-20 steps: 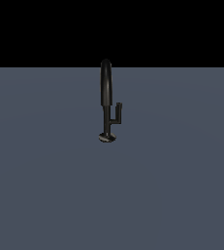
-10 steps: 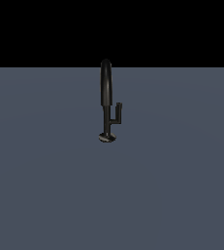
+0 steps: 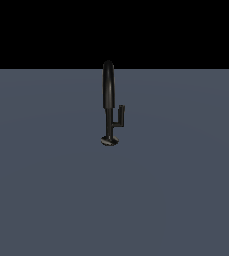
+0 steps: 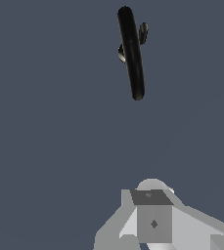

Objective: Turn on the faucet by rotating a designated handle.

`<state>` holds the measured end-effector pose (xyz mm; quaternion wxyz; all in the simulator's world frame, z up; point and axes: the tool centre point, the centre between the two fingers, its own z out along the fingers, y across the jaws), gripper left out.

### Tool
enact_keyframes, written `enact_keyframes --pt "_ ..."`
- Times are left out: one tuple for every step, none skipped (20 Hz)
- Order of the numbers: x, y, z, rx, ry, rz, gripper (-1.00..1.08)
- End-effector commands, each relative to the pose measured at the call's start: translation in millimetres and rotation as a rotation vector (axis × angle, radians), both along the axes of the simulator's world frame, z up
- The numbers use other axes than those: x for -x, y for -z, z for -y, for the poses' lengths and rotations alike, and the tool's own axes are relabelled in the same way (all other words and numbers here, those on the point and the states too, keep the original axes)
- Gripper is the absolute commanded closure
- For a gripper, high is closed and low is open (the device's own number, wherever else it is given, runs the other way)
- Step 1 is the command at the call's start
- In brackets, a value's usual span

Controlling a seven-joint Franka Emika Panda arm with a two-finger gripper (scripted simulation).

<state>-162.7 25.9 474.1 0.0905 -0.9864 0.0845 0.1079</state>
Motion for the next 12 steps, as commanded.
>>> enact_keyframes --pt "-15.0 4.7 0.4 -0.031 0.035 -0.035 1.08" --pt "-21.0 6.7 0.7 -0.044 0.049 -0.050 1.08" --pt "-26.9 8.9 1.1 -0.057 0.064 -0.064 1.08" --pt "-32.8 11.1 1.5 -0.069 0.078 -0.078 1.08" --pt "-38.7 13.4 2.0 -0.082 0.092 -0.093 1.08" --pt "-44.6 15.8 2.5 -0.095 0.106 -0.107 1.08" --pt "-50.5 18.3 3.1 -0.108 0.121 -0.122 1.08" --pt "-56.3 21.0 3.7 -0.121 0.135 -0.136 1.08" --pt "-62.1 23.7 4.4 -0.134 0.150 -0.151 1.08" --pt "-68.0 26.5 5.2 -0.148 0.164 -0.166 1.08" --pt "-73.7 29.4 6.0 -0.161 0.179 -0.180 1.08" --pt "-79.5 32.5 6.8 -0.174 0.193 -0.195 1.08"
